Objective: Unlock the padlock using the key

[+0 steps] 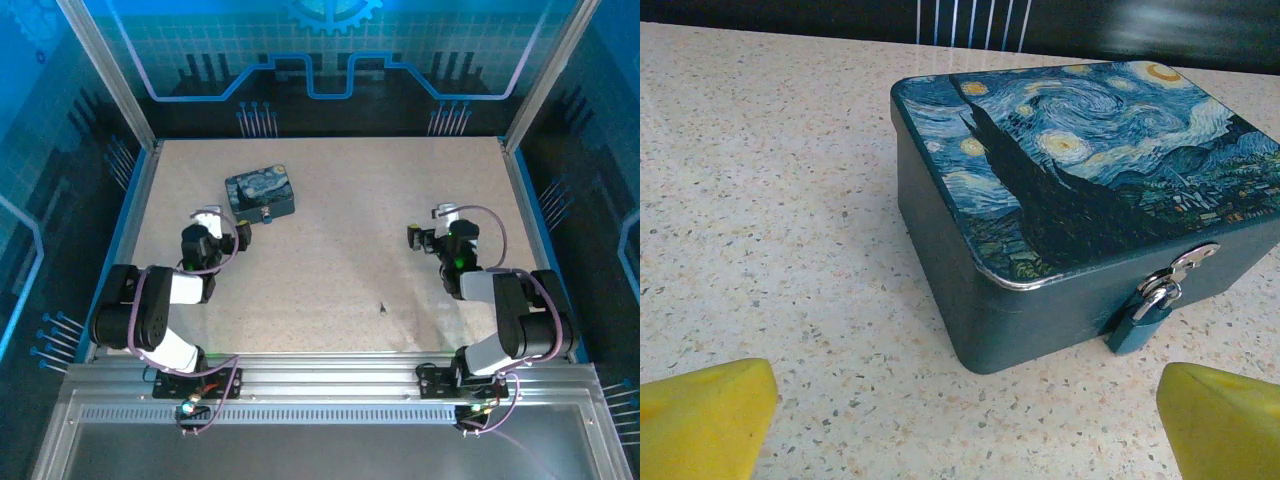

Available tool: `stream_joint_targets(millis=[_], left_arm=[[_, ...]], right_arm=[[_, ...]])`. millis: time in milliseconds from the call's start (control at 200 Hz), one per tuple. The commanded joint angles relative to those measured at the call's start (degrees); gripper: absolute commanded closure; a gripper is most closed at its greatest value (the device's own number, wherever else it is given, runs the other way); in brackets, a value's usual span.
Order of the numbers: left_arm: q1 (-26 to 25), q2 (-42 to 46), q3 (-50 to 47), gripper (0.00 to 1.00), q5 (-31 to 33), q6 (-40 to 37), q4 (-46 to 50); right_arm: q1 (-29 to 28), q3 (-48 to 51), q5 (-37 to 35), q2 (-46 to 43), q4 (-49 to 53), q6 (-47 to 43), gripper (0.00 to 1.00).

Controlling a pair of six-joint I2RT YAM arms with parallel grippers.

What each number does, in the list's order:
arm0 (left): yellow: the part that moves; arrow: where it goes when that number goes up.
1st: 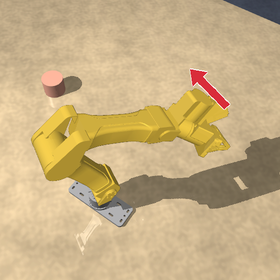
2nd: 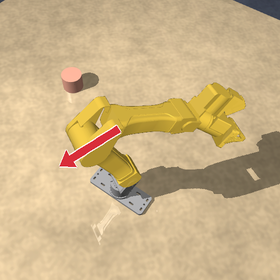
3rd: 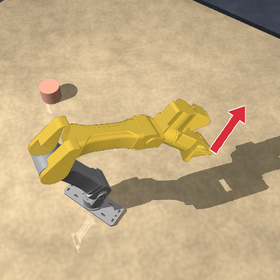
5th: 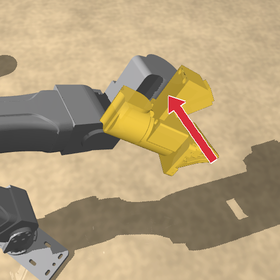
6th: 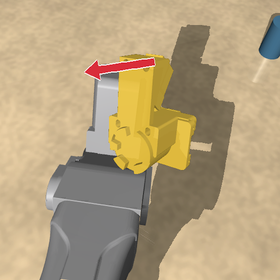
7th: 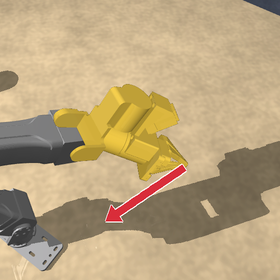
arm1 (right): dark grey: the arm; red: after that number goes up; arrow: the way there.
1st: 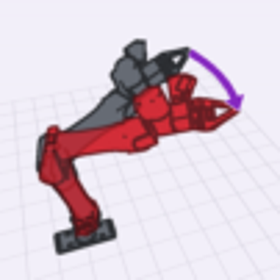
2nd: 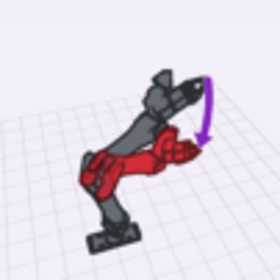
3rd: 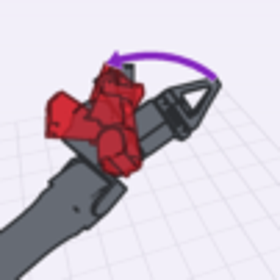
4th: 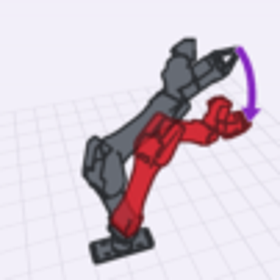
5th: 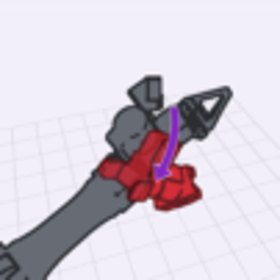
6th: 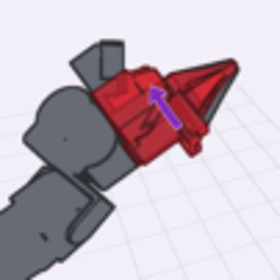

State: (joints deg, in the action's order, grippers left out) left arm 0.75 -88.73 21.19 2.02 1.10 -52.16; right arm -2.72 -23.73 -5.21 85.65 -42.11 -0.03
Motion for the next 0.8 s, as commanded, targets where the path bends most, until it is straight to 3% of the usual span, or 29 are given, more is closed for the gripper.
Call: stream_joint_targets(millis=[0,520,705,795], left_arm=[[-0.03,-0.22,0.88,0.01,-1.34,-1.1,-0.11],[-0.06,-0.21,0.9,0.01,-1.06,-0.89,-0.04],[-0.05,0.67,-4.81,0.01,1.04,-0.26,-10.59],[-0.05,4.37,-5.91,0.01,1.77,-0.14,-9.12]], right_arm=[[-0.71,-0.61,-0.66,0.48,-1.93,0.56,0.0],[-0.7,-0.61,-0.51,0.4,-1.91,0.59,0.0],[-0.38,-0.94,-1.4,-1.32,-0.09,1.24,0.0],[-0.41,-1.95,-1.63,-4.73,4.64,1.23,0.0]])
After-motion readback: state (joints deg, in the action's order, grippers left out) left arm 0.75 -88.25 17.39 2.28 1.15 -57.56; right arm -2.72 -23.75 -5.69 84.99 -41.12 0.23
